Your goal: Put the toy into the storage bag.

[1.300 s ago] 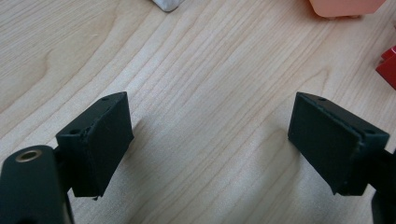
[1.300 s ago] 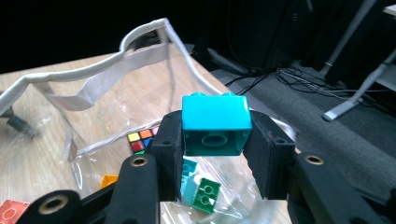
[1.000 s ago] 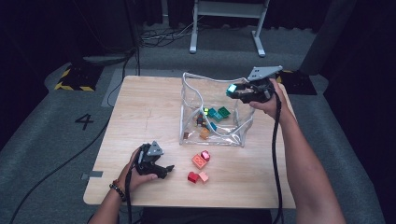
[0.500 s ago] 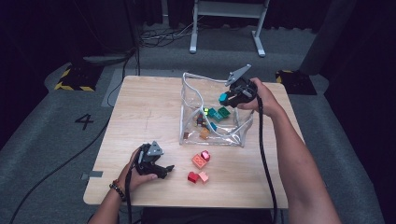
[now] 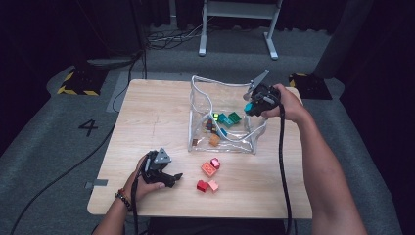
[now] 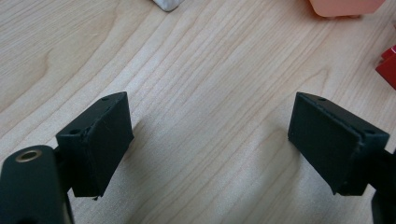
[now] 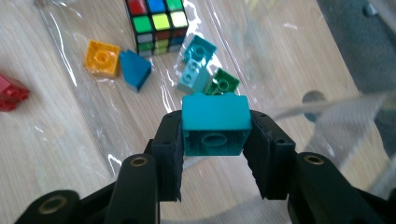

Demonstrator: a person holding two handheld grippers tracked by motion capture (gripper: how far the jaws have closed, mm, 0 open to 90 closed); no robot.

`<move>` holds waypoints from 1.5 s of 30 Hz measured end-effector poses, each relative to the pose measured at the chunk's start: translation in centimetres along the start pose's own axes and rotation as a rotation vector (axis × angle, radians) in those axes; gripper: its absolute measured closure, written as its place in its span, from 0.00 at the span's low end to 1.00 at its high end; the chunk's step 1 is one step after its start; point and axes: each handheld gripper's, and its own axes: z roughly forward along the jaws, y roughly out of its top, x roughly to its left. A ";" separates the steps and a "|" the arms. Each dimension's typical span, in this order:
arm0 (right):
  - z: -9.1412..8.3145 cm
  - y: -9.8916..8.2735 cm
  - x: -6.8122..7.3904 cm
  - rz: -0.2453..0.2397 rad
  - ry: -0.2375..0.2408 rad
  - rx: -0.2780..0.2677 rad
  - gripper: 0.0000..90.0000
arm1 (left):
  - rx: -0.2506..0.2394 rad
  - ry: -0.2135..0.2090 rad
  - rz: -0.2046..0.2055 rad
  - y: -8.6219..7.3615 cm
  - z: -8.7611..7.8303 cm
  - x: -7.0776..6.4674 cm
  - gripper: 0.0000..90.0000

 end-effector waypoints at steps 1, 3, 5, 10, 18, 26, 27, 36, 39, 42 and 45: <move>-0.1 -0.4 -0.1 0.009 0.003 -0.001 0.66 | 0.000 0.000 0.000 0.0 0.0 0.0 0.15; -0.3 -1.0 -0.2 0.025 0.003 -0.020 0.66 | 0.000 0.000 0.000 0.0 0.0 0.0 0.15; -0.5 -1.8 -0.2 0.044 -0.003 -0.046 0.65 | 0.000 -0.001 0.000 0.0 0.0 0.0 0.15; -1.0 -3.8 -0.5 0.093 -0.011 -0.116 0.65 | 0.000 -0.001 -0.001 0.0 0.0 0.0 0.15; -2.4 -5.0 0.4 0.166 -0.030 -0.296 0.57 | 0.000 -0.001 0.000 0.0 0.0 0.0 0.15; -3.8 -6.5 1.5 0.221 -0.073 -0.438 0.47 | 0.000 -0.001 0.000 0.0 0.0 0.0 0.15; -3.9 -6.7 1.6 0.218 -0.080 -0.444 0.46 | 0.000 0.000 0.000 0.0 0.0 0.0 0.15; -6.2 -8.8 3.1 0.264 -0.140 -0.547 0.36 | 0.000 0.000 0.000 0.0 0.0 0.0 0.15; -6.7 -9.8 3.7 0.289 -0.163 -0.579 0.30 | 0.000 0.000 0.000 0.0 0.0 0.0 0.15; -7.0 -10.9 4.4 0.314 -0.186 -0.606 0.29 | 0.000 0.000 0.000 0.0 0.0 0.0 0.15; -7.3 -11.9 5.3 0.331 -0.191 -0.642 0.29 | 0.000 0.000 0.000 0.0 0.0 0.0 0.15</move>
